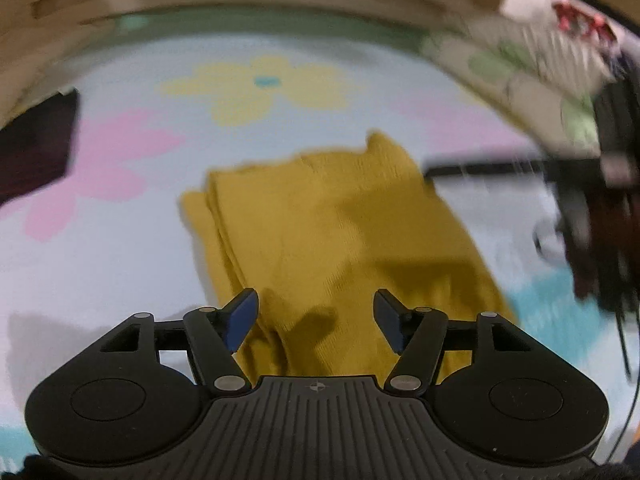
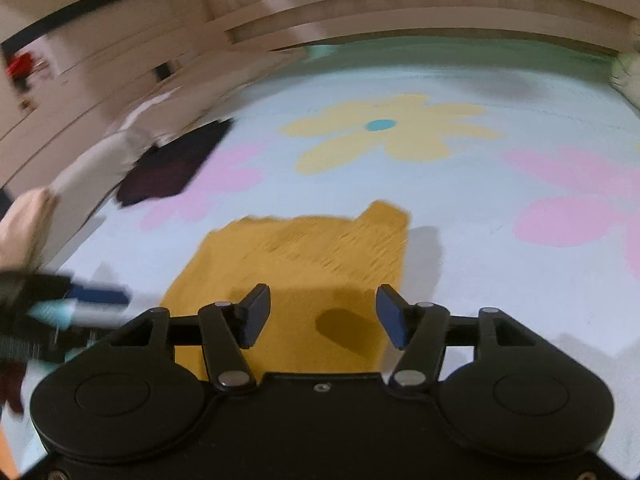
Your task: Fold small clothes
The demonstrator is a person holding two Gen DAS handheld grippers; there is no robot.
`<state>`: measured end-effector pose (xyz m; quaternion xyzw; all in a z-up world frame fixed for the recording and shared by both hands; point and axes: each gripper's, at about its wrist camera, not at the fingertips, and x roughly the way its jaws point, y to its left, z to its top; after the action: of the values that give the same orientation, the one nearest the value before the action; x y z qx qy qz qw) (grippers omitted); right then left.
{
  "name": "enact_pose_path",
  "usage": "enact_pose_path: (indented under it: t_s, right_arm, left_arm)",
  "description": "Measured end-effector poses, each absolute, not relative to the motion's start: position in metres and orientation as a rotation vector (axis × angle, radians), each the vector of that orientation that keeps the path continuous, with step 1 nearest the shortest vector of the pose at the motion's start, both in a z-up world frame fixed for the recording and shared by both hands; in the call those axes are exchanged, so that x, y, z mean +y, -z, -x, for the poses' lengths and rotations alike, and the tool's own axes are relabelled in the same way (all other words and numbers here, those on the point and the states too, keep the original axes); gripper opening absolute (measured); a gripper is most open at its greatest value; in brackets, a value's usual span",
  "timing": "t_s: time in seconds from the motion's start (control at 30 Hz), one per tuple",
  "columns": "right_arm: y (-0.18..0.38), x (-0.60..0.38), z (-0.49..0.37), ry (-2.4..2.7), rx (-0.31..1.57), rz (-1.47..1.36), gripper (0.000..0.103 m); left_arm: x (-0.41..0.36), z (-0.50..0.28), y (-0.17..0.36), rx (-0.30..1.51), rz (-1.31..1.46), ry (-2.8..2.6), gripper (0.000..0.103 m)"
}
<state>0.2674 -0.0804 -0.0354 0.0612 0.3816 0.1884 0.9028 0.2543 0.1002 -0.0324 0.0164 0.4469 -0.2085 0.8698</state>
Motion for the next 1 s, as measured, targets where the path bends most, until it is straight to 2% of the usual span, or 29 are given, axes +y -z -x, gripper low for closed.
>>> enact_pose_path:
  t_s: [0.1, 0.17, 0.27, 0.43, 0.53, 0.63, 0.8, 0.83, 0.9, 0.97, 1.0]
  right_arm:
    - [0.05, -0.095, -0.293, -0.326, 0.825, -0.212, 0.064]
    - [0.066, -0.103, -0.309, -0.3, 0.887, -0.267, 0.064]
    - [0.09, -0.111, -0.323, -0.289, 0.941, -0.327, 0.067]
    - [0.084, -0.11, -0.327, -0.314, 0.936, -0.261, 0.07]
    - [0.082, -0.121, -0.328, -0.348, 0.943, -0.337, 0.072]
    - [0.087, -0.131, -0.328, -0.398, 0.955, -0.403, 0.073]
    - [0.097, -0.139, -0.328, -0.475, 0.969, -0.507, 0.075]
    - [0.098, -0.138, -0.328, -0.49, 0.971, -0.519, 0.075]
    - [0.102, -0.134, -0.331, -0.528, 0.983, -0.538, 0.075]
    - [0.105, -0.126, -0.335, -0.574, 0.998, -0.55, 0.079]
    - [0.106, -0.122, -0.337, -0.589, 0.994, -0.552, 0.085]
  left_arm:
    - [0.095, -0.252, 0.057, 1.038, -0.112, 0.428, 0.062]
    - [0.097, -0.245, 0.065, 1.023, -0.123, 0.449, 0.069]
    - [0.102, -0.248, 0.062, 1.044, -0.097, 0.454, 0.069]
    - [0.118, -0.248, 0.047, 0.976, 0.044, 0.399, 0.069]
    - [0.141, -0.251, 0.04, 0.943, 0.207, 0.319, 0.071]
    - [0.162, -0.256, 0.045, 0.947, 0.351, 0.251, 0.078]
    - [0.16, -0.263, 0.069, 1.082, 0.404, 0.284, 0.081]
    - [0.156, -0.263, 0.07, 1.074, 0.401, 0.31, 0.091]
    - [0.148, -0.266, 0.068, 1.077, 0.403, 0.379, 0.094]
    - [0.139, -0.272, 0.071, 1.078, 0.438, 0.423, 0.095]
    - [0.135, -0.274, 0.075, 1.074, 0.439, 0.424, 0.096]
